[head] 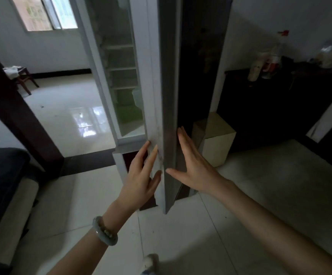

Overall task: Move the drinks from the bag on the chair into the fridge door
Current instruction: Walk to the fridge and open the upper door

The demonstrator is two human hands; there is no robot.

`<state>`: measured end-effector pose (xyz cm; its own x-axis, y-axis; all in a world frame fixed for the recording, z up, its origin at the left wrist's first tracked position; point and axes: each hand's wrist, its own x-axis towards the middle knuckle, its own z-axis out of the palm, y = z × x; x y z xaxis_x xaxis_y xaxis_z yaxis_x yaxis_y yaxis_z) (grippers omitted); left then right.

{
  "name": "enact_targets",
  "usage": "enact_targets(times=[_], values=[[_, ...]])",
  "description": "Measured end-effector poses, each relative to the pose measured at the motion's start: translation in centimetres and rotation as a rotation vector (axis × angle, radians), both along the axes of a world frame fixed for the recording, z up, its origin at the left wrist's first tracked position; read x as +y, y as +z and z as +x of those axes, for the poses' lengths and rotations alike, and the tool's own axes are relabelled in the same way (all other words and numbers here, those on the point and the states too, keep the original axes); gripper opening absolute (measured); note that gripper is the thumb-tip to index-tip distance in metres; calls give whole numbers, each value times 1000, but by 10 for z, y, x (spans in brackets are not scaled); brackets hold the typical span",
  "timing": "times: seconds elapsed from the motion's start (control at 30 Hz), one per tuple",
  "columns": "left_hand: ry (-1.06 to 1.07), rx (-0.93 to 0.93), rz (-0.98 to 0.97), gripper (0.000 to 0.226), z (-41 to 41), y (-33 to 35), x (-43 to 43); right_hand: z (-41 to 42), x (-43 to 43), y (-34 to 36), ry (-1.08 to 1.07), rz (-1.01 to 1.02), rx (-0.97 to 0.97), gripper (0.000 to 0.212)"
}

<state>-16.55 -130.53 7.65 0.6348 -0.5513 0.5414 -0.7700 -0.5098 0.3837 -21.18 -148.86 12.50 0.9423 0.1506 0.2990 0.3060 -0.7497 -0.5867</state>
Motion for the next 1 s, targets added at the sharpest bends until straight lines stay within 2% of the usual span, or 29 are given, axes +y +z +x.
enact_targets(times=[0.13, 0.27, 0.47, 0.6, 0.77, 0.9, 1.0], values=[[-132, -163, 7, 57, -20, 2, -36, -42, -26, -6, -115, 74, -11, 101], [-294, -227, 45, 58, -35, 1, -77, -75, -51, -11, -246, 121, -60, 96], [-499, -170, 86, 58, -55, 6, -135, -118, -88, -19, -497, 112, -155, 94], [-591, -103, 102, 60, -62, 8, -169, -134, -115, -28, -658, -73, -241, 88], [-641, -48, 152, 65, -51, -10, -199, -140, -153, -30, -895, -274, -110, 91], [-581, -31, 257, 67, -18, -29, -216, -133, -188, -26, -1012, -281, -43, 93], [-526, 0, 347, 77, 14, -45, -237, -126, -220, -29, -1098, -309, -32, 95]])
